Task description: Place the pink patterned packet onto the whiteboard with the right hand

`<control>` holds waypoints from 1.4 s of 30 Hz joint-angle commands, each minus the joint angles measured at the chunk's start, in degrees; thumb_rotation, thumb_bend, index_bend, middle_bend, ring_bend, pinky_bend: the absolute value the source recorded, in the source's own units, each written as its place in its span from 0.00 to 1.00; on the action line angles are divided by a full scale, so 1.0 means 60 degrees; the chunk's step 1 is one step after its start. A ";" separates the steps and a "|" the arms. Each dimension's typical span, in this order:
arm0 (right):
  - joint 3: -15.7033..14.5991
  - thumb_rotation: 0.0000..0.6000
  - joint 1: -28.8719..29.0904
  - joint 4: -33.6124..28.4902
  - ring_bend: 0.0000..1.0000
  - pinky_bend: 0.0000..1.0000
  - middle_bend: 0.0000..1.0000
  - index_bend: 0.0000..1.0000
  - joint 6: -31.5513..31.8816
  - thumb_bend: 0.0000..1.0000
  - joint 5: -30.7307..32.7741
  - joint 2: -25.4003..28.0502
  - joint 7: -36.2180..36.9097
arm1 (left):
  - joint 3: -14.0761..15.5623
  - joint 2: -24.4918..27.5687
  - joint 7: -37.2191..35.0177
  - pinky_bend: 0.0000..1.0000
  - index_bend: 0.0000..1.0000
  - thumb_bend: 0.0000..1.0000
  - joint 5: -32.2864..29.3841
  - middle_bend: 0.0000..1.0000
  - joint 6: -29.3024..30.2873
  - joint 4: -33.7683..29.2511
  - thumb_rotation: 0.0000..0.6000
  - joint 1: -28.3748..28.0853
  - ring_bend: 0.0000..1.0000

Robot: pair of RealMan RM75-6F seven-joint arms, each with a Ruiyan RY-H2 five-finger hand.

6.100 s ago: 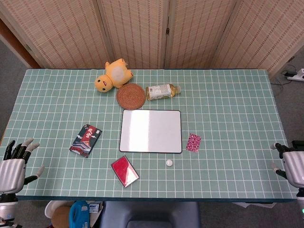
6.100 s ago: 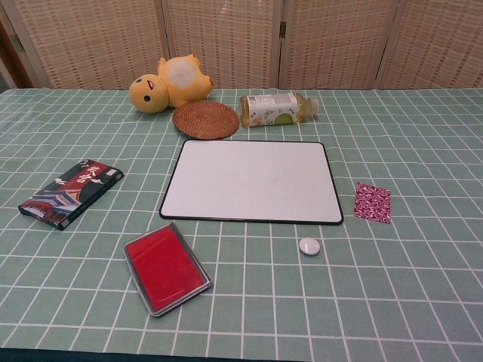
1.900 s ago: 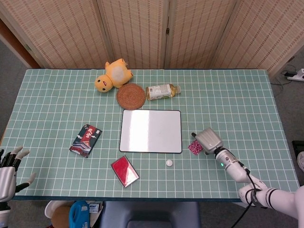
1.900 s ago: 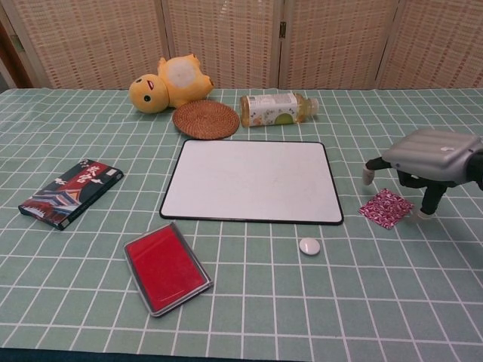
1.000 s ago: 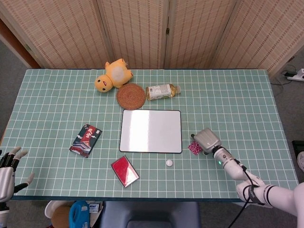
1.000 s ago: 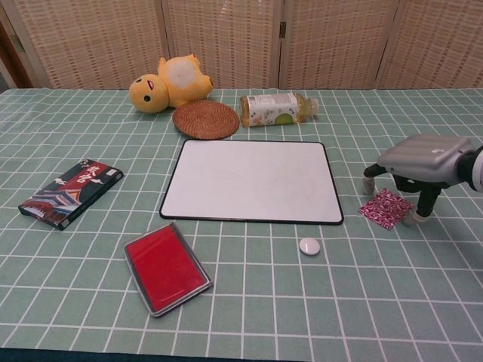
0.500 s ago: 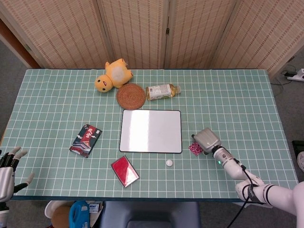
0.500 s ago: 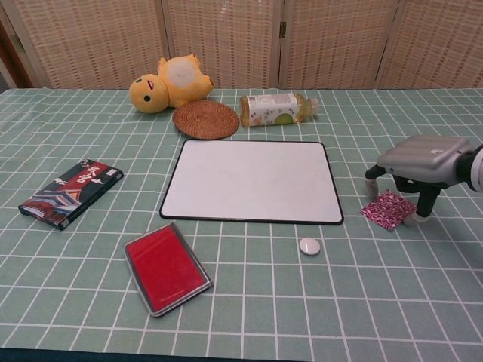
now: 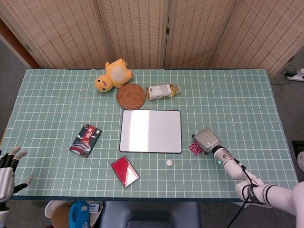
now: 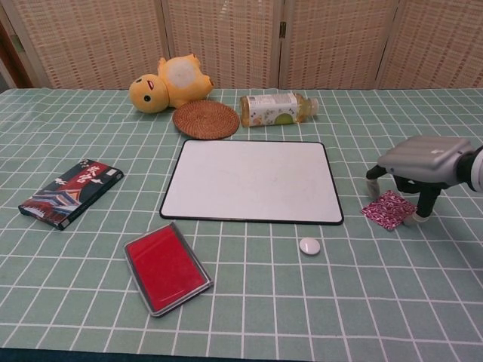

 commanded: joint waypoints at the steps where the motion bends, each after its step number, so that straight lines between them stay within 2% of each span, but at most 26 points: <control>1: 0.0015 1.00 -0.0020 -0.0058 1.00 1.00 0.96 0.44 0.0048 0.20 -0.0014 0.0046 0.0050 | 0.0004 0.0003 -0.0001 0.02 0.22 0.22 0.0000 0.16 -0.0007 0.0004 1.00 0.0000 0.17; 15: 0.0078 1.00 -0.0120 -0.0471 1.00 1.00 0.96 0.44 0.0418 0.20 -0.0238 0.0412 0.0264 | 0.0003 0.0002 0.0015 0.02 0.22 0.22 0.0023 0.16 -0.0018 -0.0017 1.00 -0.0010 0.17; 25: 0.0585 1.00 0.0201 -0.1163 1.00 1.00 0.96 0.44 0.0673 0.20 -0.0364 0.0620 0.0255 | -0.0025 0.0031 0.0078 0.02 0.22 0.22 0.0075 0.16 0.0002 -0.0098 1.00 -0.0045 0.17; 33: 0.1262 1.00 0.1053 -0.1010 1.00 1.00 0.96 0.44 0.0154 0.20 0.0426 -0.0115 -0.0208 | -0.0010 0.0067 0.0131 0.02 0.22 0.22 0.0140 0.16 0.0079 -0.0188 1.00 -0.0021 0.17; 42: 0.1714 1.00 0.2152 -0.0107 1.00 1.00 0.95 0.44 -0.0416 0.20 0.1755 -0.1135 -0.1139 | 0.0008 0.0131 0.0130 0.02 0.22 0.22 0.0141 0.16 0.0128 -0.0227 1.00 0.0027 0.17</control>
